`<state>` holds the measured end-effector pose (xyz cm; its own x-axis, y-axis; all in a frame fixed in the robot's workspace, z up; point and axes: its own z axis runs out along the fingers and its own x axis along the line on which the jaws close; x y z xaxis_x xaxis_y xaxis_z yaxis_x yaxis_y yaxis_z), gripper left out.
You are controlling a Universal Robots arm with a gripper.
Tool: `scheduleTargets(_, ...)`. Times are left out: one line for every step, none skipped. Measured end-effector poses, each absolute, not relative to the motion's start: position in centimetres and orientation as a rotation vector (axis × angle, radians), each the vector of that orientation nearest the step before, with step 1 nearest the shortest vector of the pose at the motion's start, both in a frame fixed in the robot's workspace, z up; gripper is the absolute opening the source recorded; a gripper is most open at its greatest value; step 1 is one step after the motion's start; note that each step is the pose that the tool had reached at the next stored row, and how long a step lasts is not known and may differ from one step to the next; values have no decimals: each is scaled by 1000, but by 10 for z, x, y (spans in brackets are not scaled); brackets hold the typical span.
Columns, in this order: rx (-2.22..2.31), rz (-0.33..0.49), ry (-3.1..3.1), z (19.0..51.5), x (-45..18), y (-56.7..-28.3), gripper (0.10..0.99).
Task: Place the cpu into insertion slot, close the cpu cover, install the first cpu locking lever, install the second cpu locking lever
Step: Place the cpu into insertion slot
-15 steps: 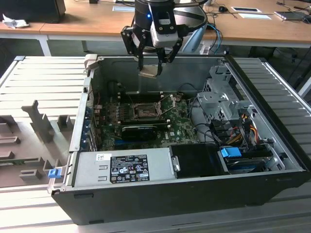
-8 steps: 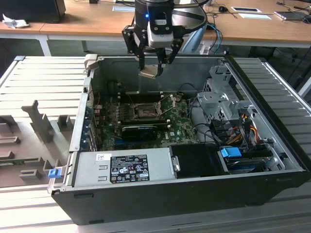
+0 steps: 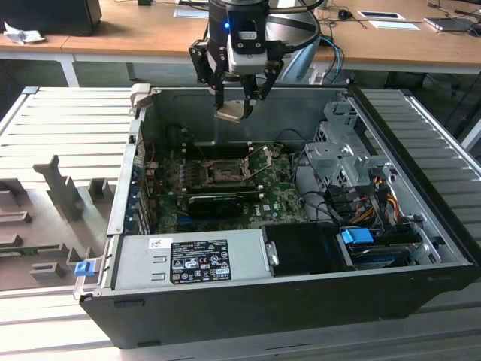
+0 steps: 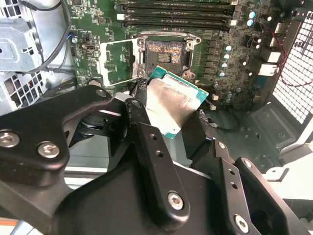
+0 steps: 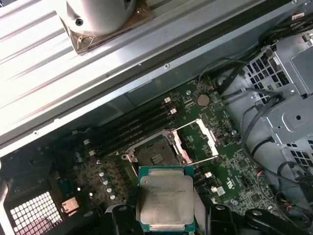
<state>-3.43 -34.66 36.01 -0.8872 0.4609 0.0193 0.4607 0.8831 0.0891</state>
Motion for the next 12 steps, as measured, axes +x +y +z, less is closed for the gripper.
scheduleTargets(746, 143, 3046, 360, -34, -347, 525)
scheduleTargets(749, 143, 3045, 360, -34, -347, 525)
scheduleTargets(755, 143, 3043, 360, -34, -347, 525)
scheduleTargets(762, 143, 3041, 359, -34, -347, 525)
scheduleTargets(768, 143, 3040, 359, -34, -347, 525)
scheduleTargets(772, 143, 3039, 359, -34, -347, 525)
scheduleTargets(776, 143, 3037, 359, -34, -347, 525)
scheduleTargets(780, 143, 3036, 359, -34, -347, 525)
scheduleTargets(785, 143, 3035, 359, -34, -347, 525)
scheduleTargets(789, 143, 3034, 359, -34, -347, 525)
scheduleTargets(795, 143, 3032, 359, -34, -347, 525)
scheduleTargets(798, 143, 3031, 359, -34, -347, 525)
